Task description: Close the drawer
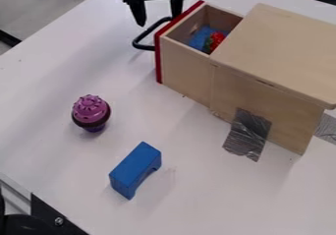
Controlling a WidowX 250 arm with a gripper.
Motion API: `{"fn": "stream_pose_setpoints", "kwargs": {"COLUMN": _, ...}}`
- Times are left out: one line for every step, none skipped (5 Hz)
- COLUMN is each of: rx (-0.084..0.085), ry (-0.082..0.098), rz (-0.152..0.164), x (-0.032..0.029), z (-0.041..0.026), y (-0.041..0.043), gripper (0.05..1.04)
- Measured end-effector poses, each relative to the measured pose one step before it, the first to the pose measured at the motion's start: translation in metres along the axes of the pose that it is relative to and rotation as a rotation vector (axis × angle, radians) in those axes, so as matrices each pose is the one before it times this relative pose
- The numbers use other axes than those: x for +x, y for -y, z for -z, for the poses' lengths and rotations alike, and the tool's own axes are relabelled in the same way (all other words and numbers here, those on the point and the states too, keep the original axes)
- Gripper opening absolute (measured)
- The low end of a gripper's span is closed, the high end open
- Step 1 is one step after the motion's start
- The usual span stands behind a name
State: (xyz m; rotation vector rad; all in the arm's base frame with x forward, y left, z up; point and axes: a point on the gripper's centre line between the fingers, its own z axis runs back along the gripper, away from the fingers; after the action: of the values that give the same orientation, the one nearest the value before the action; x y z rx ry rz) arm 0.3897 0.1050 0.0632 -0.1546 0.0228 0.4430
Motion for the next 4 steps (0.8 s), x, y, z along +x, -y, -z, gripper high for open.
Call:
{"fn": "stream_pose_setpoints", "kwargs": {"rx": -0.01, "ry": -0.0146, "rz": -0.0027, "x": -0.00372, "z": 0.00345, "y": 0.00152, "gripper": 0.998}}
{"fn": "stream_pose_setpoints", "kwargs": {"rx": -0.0095, "ry": -0.0143, "rz": 0.0079, "x": -0.00366, "z": 0.00384, "y": 0.00451, "gripper": 0.998}}
{"fn": "stream_pose_setpoints", "kwargs": {"rx": -0.0129, "ry": -0.0128, "rz": 0.0111, "x": -0.00324, "z": 0.00208, "y": 0.0047, "gripper": 0.998}}
{"fn": "stream_pose_setpoints", "kwargs": {"rx": -0.0154, "ry": -0.011, "rz": 0.0115, "x": -0.00512, "z": 0.00118, "y": 0.00751, "gripper": 0.998}}
